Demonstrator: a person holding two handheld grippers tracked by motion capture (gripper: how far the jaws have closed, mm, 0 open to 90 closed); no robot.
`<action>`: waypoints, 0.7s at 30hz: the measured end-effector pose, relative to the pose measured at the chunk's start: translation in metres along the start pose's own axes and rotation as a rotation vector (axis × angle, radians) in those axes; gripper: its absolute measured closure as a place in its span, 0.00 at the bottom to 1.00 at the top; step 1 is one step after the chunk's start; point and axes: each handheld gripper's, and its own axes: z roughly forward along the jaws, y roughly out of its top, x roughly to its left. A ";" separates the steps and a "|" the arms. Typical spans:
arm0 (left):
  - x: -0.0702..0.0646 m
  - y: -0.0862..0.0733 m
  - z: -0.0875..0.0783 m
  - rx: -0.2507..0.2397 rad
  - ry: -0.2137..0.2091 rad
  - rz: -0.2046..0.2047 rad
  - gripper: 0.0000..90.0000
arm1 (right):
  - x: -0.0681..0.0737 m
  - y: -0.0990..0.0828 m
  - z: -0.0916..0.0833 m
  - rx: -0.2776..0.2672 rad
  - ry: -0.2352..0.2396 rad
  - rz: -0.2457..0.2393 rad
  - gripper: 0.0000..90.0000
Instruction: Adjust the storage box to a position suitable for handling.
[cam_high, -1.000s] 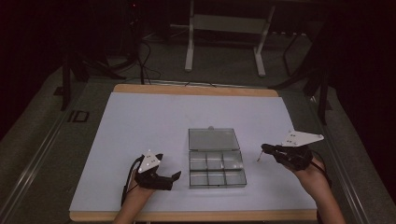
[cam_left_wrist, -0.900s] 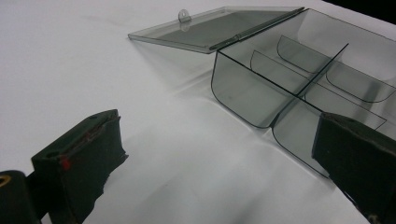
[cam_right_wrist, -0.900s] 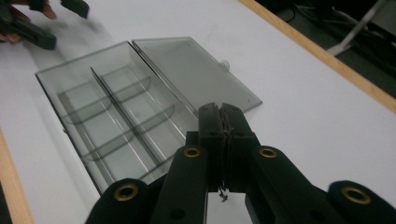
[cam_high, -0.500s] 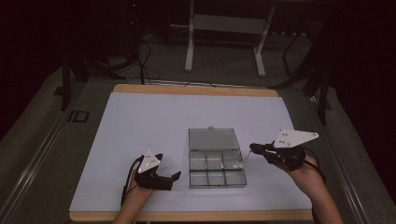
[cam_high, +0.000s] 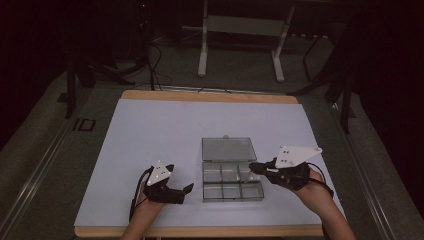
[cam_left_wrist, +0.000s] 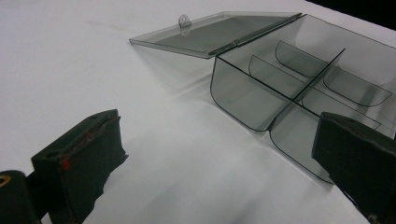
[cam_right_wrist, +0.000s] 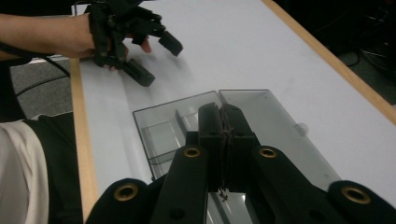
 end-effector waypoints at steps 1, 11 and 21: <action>0.000 0.000 0.000 0.000 0.000 0.000 0.03 | 0.001 0.000 0.003 0.004 0.005 0.000 0.98; 0.000 0.000 0.000 0.000 -0.001 -0.001 0.03 | 0.008 -0.011 0.031 0.051 0.061 0.003 0.98; 0.000 0.000 -0.001 -0.005 -0.001 -0.004 0.03 | 0.011 -0.028 0.057 0.104 0.082 0.022 0.98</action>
